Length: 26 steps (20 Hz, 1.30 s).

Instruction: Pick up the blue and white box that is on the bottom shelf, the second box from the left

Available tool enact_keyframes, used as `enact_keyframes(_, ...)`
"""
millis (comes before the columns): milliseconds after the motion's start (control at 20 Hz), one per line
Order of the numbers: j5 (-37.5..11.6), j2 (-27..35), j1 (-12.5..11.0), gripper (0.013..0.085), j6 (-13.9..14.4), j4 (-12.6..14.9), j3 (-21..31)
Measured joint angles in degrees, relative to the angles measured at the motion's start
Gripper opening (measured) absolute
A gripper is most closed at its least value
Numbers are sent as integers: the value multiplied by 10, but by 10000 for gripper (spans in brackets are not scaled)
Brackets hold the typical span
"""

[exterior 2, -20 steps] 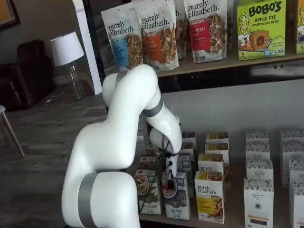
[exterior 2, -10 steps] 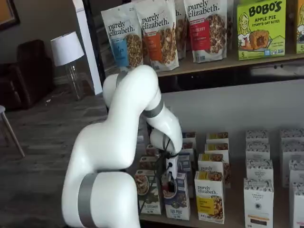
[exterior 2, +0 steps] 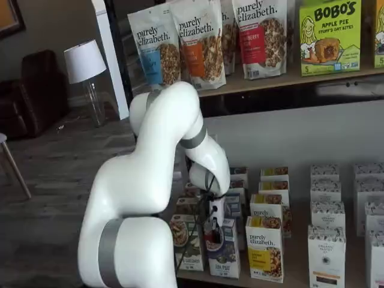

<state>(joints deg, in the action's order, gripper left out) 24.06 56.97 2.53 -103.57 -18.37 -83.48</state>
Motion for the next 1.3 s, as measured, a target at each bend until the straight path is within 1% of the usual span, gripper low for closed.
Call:
enact_keyframes(100,1,-1,0,770,-1,0,1)
enact_keyframes(150,2,-1,-1,770,-1,0,1)
enact_keyframes(200,3,-1,-1,730,0,1,1)
enact_keyframes(250,4,-1,-1,730,0,1,2)
enact_keyframes(300,4,-2,-2,690,0,2,2)
enact_keyframes(350,5,-2,-2,690,0,2,2)
enact_keyframes(400,5,-3,-2,650,-1,1,3)
enact_keyframes(700,1,-7,-2,650,-3,-1,9)
enact_keyframes(750,1,-7,-2,610,-4,-2,10)
enact_keyframes(800,1,-8,-2,610,-4,-2,11)
enact_keyframes(900,1,-9,-2,530,-4,-2,12)
enact_keyframes(950,1,-10,-2,530,-4,-2,12)
enact_keyframes(1000,1,-11,-2,490,-5,-2,13)
enact_keyframes(1050,1,-11,-2,490,-5,-2,14)
enact_keyframes(1100,2,-12,-2,450,-5,-2,15)
enact_keyframes(1300,-8,-15,-1,450,-2,1,22)
